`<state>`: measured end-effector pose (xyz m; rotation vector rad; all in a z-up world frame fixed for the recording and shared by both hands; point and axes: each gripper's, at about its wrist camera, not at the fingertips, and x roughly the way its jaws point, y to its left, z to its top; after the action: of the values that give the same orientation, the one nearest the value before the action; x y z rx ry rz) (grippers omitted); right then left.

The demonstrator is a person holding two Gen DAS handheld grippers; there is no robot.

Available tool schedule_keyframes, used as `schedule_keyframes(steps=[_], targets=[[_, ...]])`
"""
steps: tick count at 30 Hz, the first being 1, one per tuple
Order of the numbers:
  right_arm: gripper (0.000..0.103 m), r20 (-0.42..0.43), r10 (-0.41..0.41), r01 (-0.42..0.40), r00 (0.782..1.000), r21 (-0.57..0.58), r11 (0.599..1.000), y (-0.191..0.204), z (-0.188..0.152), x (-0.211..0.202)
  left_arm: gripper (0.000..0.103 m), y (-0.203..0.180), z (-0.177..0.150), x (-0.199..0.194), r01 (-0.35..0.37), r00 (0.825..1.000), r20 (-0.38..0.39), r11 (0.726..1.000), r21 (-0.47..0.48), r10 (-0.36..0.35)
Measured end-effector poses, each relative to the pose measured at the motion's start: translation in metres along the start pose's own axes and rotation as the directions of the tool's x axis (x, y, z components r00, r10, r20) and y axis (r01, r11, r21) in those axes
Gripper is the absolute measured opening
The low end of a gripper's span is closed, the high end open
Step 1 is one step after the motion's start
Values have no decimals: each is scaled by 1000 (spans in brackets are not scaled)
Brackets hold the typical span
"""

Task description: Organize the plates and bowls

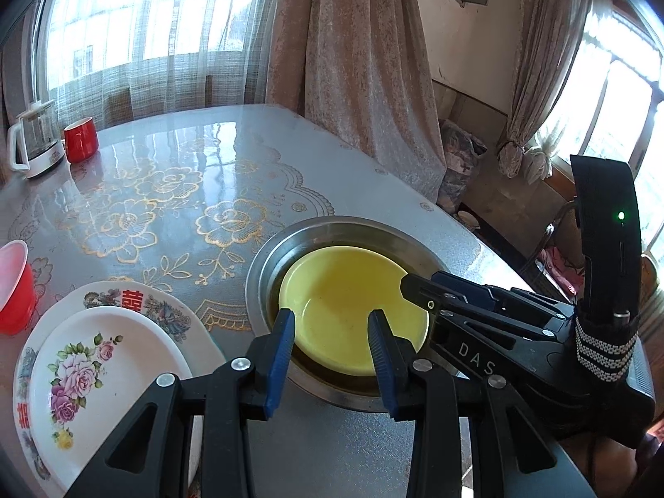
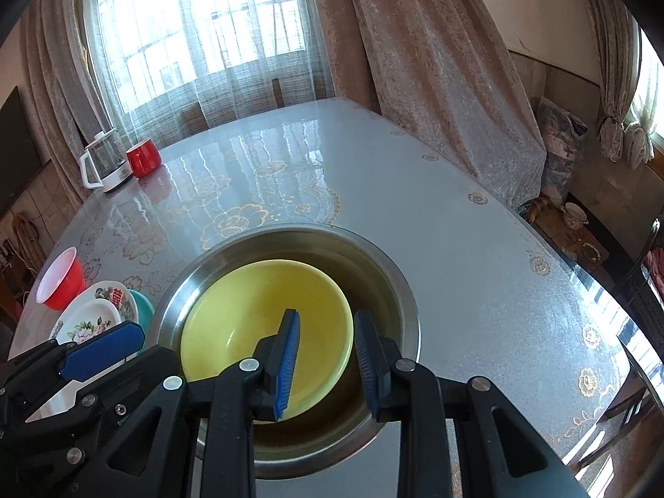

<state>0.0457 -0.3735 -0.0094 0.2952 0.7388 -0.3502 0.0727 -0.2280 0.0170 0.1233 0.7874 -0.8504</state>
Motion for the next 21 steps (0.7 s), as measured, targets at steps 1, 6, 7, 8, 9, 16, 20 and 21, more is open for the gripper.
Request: schedule_keyframes(steps=[1, 6, 7, 8, 9, 16, 20, 21], targets=[[28, -3, 3, -3, 1000, 0, 1000, 1, 0, 0, 37, 0, -1, -2, -8, 1000, 2, 1000, 3, 8], [28, -3, 25, -25, 1000, -9, 1000, 6, 0, -1, 37, 10, -8, -8, -21, 1000, 1, 1000, -12, 21], [28, 0, 33, -33, 999, -7, 999, 7, 0, -2, 37, 12, -8, -10, -25, 1000, 4, 1000, -18, 25], [29, 7, 42, -42, 999, -5, 999, 9, 0, -4, 37, 15, -10, -11, -34, 999, 8, 999, -23, 34], [30, 12, 52, -51, 999, -4, 999, 10, 0, -5, 37, 18, -10, -13, -40, 999, 9, 999, -31, 40], [31, 27, 116, -115, 993, -37, 993, 32, 3, -12, 37, 38, -17, -21, -65, 998, 6, 994, -89, 66], [32, 26, 152, -150, 988, -72, 986, 47, 6, -13, 37, 48, -21, -27, -80, 997, 8, 991, -111, 81], [32, 24, 163, -160, 986, -80, 984, 51, 7, -12, 37, 51, -22, -28, -83, 996, 7, 990, -117, 85]])
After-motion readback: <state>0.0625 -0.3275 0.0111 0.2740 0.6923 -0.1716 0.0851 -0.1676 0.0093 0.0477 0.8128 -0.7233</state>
